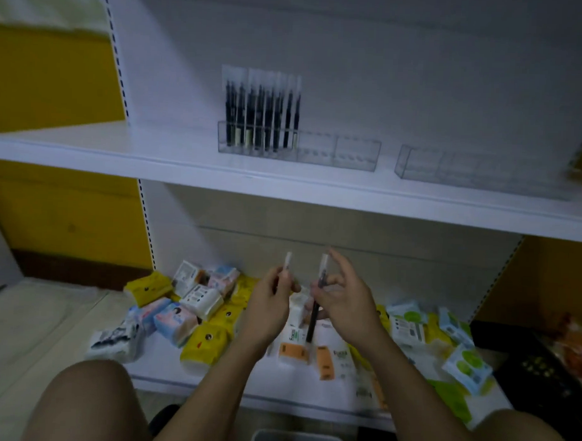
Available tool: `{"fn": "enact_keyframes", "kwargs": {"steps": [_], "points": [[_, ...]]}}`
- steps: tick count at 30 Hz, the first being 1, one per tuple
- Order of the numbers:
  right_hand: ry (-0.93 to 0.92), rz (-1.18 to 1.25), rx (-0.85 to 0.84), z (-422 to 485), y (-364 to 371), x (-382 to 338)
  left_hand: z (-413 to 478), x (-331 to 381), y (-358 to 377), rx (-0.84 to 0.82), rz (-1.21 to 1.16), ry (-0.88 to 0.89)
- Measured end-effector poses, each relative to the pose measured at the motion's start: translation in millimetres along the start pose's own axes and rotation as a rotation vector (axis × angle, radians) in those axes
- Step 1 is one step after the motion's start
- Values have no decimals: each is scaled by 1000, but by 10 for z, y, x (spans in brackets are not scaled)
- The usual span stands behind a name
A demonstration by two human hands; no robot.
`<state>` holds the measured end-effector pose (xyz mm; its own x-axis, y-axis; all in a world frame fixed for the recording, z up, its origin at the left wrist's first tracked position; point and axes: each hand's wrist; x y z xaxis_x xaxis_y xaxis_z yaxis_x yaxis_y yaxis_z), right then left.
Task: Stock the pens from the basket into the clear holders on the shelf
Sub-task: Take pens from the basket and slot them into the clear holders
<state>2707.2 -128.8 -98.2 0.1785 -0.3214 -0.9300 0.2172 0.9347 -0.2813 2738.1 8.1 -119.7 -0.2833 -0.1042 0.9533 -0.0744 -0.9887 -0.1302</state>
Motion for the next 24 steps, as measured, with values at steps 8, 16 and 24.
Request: {"fn": "enact_keyframes", "kwargs": {"steps": [8,16,24], "points": [[-210,12,-5,150,-189,-630,129,740,-188,-67,-21,202],[-301,17,47,353,-359,-1187,505,1244,-319,53,180,374],[-413,56,107,766,-395,-1602,980,1736,-491,26,247,448]]}}
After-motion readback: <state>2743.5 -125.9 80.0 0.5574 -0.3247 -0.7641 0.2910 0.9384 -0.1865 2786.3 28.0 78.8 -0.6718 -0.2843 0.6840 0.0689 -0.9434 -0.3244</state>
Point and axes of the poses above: each hand's wrist, its own z-axis towards the middle knuckle, its own y-axis out of the palm, x = y × z, and after that the axes turned 1 degree about -x, right-handed
